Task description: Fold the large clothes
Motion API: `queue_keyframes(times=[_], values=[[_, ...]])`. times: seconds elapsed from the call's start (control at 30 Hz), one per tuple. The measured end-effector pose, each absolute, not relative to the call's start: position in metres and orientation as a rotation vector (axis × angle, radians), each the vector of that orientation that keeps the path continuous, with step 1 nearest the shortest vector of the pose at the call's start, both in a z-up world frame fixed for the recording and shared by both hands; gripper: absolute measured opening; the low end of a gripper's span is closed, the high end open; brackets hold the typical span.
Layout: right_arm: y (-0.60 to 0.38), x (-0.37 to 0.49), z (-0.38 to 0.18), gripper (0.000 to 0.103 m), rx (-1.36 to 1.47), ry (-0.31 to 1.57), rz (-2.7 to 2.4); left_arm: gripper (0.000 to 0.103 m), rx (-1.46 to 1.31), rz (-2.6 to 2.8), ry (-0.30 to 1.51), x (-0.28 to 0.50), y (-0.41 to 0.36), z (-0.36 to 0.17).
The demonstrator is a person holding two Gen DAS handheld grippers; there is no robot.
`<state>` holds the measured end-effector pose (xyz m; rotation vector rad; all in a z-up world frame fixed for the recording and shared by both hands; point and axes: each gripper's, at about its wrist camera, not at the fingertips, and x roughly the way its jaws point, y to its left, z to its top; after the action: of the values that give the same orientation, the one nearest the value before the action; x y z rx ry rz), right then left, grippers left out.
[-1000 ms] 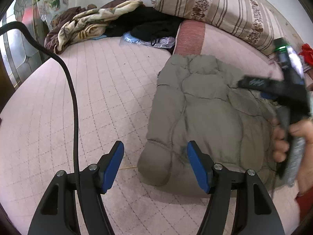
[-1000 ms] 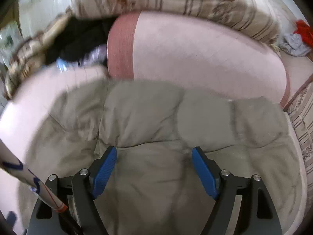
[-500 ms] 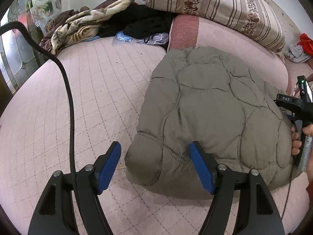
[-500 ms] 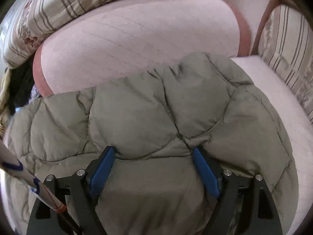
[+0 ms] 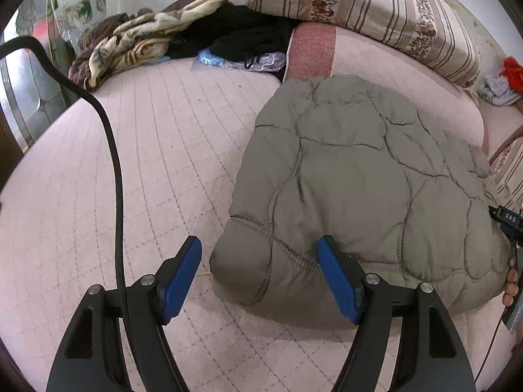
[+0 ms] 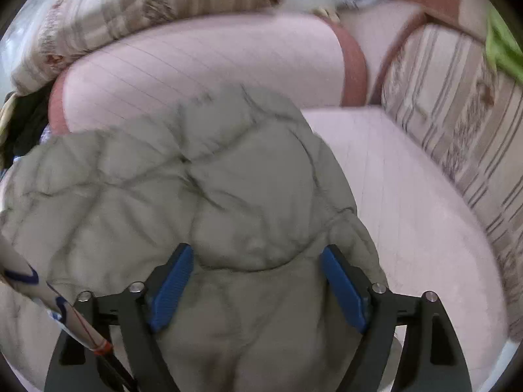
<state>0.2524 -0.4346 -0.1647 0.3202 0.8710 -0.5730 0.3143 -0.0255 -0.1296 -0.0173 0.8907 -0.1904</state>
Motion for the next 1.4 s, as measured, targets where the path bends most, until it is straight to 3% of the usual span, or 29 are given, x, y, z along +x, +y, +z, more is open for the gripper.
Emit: queue_keyframes(times=[0.37,0.67,0.9,1.17,1.4], values=[[-0.377,0.232,-0.109,0.088,0.255,0.783,-0.469,0.073,0.002,-0.218,0.873,0.302,-0.03,-0.116],[-0.311,0.266,-0.153,0.092,0.125,0.931,-0.414,0.077,0.109,-0.194,0.898,0.307,-0.041,-0.126],[-0.226,0.262,-0.093,0.091,-0.091,0.791,-0.331,0.077,0.009,-0.174,0.847,0.306,-0.011,-0.1],[-0.205,0.316,-0.148,0.095,-0.054,0.959,-0.262,0.077,-0.056,-0.152,0.843,0.307,0.014,-0.092],[-0.195,0.305,-0.101,0.09,0.043,0.873,-0.217,0.077,-0.068,-0.132,0.806,0.304,0.024,-0.084]])
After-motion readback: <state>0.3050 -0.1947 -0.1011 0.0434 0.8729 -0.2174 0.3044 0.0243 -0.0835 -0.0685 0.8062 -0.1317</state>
